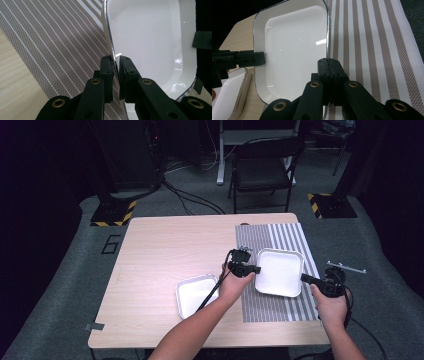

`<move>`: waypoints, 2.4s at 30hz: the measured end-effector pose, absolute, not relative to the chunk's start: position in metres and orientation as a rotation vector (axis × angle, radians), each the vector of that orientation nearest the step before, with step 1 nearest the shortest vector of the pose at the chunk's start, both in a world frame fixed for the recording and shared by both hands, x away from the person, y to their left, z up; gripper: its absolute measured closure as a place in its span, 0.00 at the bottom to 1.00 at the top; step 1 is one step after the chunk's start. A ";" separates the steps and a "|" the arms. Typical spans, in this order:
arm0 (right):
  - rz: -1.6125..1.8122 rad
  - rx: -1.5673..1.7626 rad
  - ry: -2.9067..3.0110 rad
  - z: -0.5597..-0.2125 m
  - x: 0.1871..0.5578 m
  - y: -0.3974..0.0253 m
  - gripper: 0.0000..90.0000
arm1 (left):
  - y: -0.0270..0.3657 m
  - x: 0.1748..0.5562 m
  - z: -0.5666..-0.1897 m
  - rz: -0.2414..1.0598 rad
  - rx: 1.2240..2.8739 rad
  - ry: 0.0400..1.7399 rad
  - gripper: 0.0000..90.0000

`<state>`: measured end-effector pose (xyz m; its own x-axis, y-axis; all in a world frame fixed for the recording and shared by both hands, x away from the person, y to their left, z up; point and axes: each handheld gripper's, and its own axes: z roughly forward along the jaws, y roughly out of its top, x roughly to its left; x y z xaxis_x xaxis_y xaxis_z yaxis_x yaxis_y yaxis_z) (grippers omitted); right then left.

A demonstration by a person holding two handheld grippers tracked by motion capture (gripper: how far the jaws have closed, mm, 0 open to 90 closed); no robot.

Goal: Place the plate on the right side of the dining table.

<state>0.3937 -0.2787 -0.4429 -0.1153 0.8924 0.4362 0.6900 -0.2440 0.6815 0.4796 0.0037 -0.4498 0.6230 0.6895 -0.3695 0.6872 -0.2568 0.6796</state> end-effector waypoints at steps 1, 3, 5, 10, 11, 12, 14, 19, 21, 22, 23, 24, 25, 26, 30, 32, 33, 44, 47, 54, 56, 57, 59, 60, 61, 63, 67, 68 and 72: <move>1.287 1.919 1.770 -0.443 0.394 -0.279 0.99 | 0.004 0.480 -0.450 0.003 1.980 1.084 0.91; 1.285 1.920 1.764 -0.441 0.396 -0.280 0.99 | 0.002 0.481 -0.448 0.006 1.975 1.082 0.91; 1.286 1.915 1.763 -0.441 0.398 -0.282 0.99 | 0.000 0.484 -0.447 0.013 1.970 1.082 0.91; 1.259 1.938 1.756 -0.442 0.406 -0.284 0.99 | -0.002 0.490 -0.452 -0.004 1.971 1.091 0.90; 1.256 1.944 1.759 -0.445 0.409 -0.284 0.99 | -0.002 0.491 -0.454 -0.008 1.972 1.089 0.90; 1.255 1.959 1.754 -0.446 0.410 -0.284 0.99 | -0.002 0.492 -0.455 -0.008 1.971 1.092 0.90; 1.249 1.965 1.756 -0.448 0.412 -0.284 0.99 | -0.003 0.494 -0.458 -0.003 1.972 1.102 0.90; 1.223 1.970 1.755 -0.452 0.418 -0.284 0.99 | -0.005 0.497 -0.463 0.008 1.987 1.099 0.89; 1.222 1.966 1.755 -0.453 0.421 -0.284 0.99 | -0.006 0.498 -0.465 0.037 1.995 1.091 0.89; 1.215 1.966 1.761 -0.453 0.424 -0.282 0.99 | -0.006 0.499 -0.467 0.042 2.001 1.093 0.89; 1.215 1.966 1.761 -0.453 0.424 -0.282 0.99 | -0.006 0.499 -0.467 0.042 2.001 1.093 0.89; 1.205 1.955 1.770 -0.453 0.425 -0.282 0.99 | -0.006 0.500 -0.468 0.037 1.997 1.094 0.89; 1.202 1.961 1.770 -0.454 0.427 -0.282 0.99 | -0.006 0.500 -0.469 0.033 1.994 1.097 0.89; 1.195 1.958 1.772 -0.455 0.428 -0.282 0.99 | -0.006 0.501 -0.470 0.032 1.994 1.098 0.88; 1.196 1.982 1.767 -0.459 0.434 -0.284 0.99 | -0.006 0.502 -0.471 0.026 1.988 1.098 0.88; 1.197 1.979 1.770 -0.460 0.435 -0.284 0.99 | -0.005 0.502 -0.471 0.025 1.990 1.093 0.88; 1.191 1.984 1.770 -0.460 0.436 -0.284 0.99 | -0.006 0.502 -0.472 0.024 1.980 1.102 0.88; 1.177 1.968 1.780 -0.463 0.440 -0.285 0.99 | -0.007 0.504 -0.475 0.022 1.972 1.105 0.88; 1.161 1.963 1.784 -0.464 0.440 -0.284 0.99 | -0.008 0.504 -0.478 0.017 1.972 1.109 0.88; 1.140 1.956 1.792 -0.468 0.443 -0.284 0.99 | -0.008 0.507 -0.484 0.000 1.983 1.120 0.88; 1.139 1.961 1.795 -0.469 0.443 -0.284 0.99 | -0.008 0.507 -0.485 -0.005 1.982 1.126 0.88; 1.122 1.963 1.793 -0.471 0.444 -0.283 0.99 | -0.009 0.507 -0.486 -0.006 1.985 1.125 0.88; 1.115 1.961 1.792 -0.472 0.445 -0.283 0.99 | -0.009 0.507 -0.489 -0.009 1.988 1.128 0.87; 1.100 1.958 1.796 -0.473 0.445 -0.283 0.99 | -0.010 0.507 -0.490 -0.013 1.980 1.137 0.87; 1.100 1.958 1.796 -0.473 0.445 -0.283 0.99 | -0.010 0.507 -0.491 -0.014 1.983 1.136 0.87; 1.095 1.960 1.795 -0.474 0.446 -0.283 0.99 | -0.011 0.508 -0.492 -0.027 1.977 1.144 0.87; 1.082 1.968 1.799 -0.476 0.449 -0.284 0.99 | -0.012 0.510 -0.496 -0.041 1.969 1.150 0.87; 1.082 1.968 1.799 -0.476 0.449 -0.284 0.99 | -0.012 0.510 -0.496 -0.041 1.969 1.150 0.87; 1.060 1.977 1.799 -0.480 0.451 -0.285 0.99 | -0.013 0.510 -0.498 -0.046 1.972 1.147 0.86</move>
<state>0.4513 -0.2846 -0.4796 -0.0364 0.9421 0.3333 0.7483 -0.1953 0.6339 0.5099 -0.0126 -0.4982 0.5816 0.7027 -0.4098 0.7335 -0.2353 0.6376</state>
